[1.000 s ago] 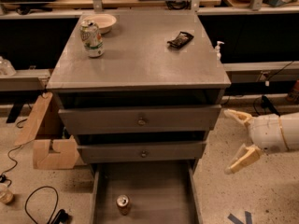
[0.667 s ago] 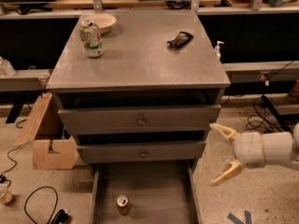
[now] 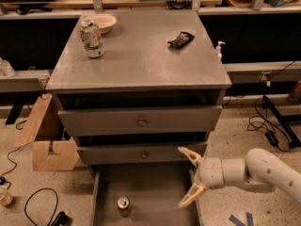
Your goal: Pick orange can from bottom drawer and place on counter
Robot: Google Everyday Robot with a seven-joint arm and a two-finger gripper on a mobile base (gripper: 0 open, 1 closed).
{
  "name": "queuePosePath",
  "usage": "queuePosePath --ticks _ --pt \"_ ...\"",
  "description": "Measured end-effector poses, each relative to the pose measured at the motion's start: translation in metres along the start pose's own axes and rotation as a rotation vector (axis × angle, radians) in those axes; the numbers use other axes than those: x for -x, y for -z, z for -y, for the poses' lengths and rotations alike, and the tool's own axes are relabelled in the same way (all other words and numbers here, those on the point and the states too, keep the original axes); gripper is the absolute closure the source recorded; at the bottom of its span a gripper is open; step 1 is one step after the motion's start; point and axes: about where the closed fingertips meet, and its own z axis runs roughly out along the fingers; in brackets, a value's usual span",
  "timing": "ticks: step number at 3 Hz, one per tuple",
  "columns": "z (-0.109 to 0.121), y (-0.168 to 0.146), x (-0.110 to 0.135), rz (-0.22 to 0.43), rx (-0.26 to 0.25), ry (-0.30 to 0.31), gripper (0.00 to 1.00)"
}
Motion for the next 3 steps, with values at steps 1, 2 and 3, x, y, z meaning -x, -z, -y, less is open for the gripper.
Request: queuePosePath --ticks 1,2,3 --pt "-0.015 -0.038 -0.030 -0.031 0.041 -0.017 0.00" --pt "-0.014 -0.041 -0.031 -0.036 0.039 -0.016 0.00" --pt "-0.014 -0.055 -0.037 -0.017 0.057 -0.012 0.00"
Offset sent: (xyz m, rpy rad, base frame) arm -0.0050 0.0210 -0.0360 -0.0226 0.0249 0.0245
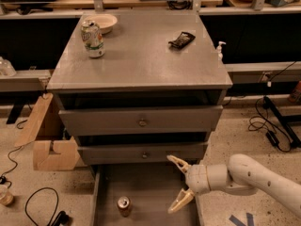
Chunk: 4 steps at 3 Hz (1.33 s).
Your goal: Pick orange can from bottom drawer and place on counter
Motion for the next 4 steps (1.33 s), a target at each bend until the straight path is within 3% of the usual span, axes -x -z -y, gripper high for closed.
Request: queuePosePath --ticks 1,3,4 --pt "0.006 -0.058 -0.034 0.024 0.045 0.011 0.00" --pt "-0.011 -0.182 -0.109 0.098 0.112 0.036 0.00" --pt "-0.019 -0.215 -0.128 0.114 0.127 0.049 0.00"
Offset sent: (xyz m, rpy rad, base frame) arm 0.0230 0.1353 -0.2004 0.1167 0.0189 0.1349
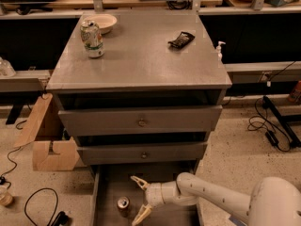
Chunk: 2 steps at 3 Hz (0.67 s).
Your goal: Pick orange can from bottom drawer and place on counter
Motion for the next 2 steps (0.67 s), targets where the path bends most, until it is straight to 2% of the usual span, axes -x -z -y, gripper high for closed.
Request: queuePosePath --ticks 1,2 --pt "0.001 -0.029 -0.030 -0.010 -0.001 -0.004 0.00" --pt "0.001 -0.042 -0.046 -0.027 -0.005 -0.009 0.00"
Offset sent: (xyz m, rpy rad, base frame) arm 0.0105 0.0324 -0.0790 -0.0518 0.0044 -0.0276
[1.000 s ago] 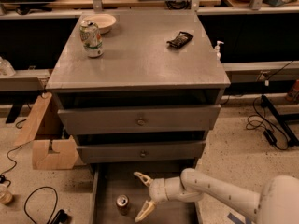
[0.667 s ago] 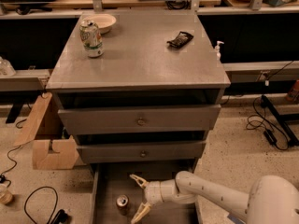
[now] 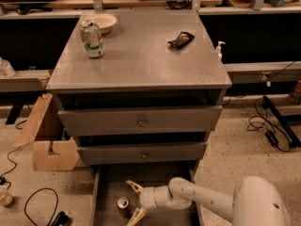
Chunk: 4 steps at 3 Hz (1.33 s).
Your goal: Pick orange can from bottom drawer and place on counter
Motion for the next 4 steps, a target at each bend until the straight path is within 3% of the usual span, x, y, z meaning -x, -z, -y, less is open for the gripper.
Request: queuePosePath --ticks 4 --pt "0.011 -0.043 -0.057 -0.039 0.004 -0.078 0.00"
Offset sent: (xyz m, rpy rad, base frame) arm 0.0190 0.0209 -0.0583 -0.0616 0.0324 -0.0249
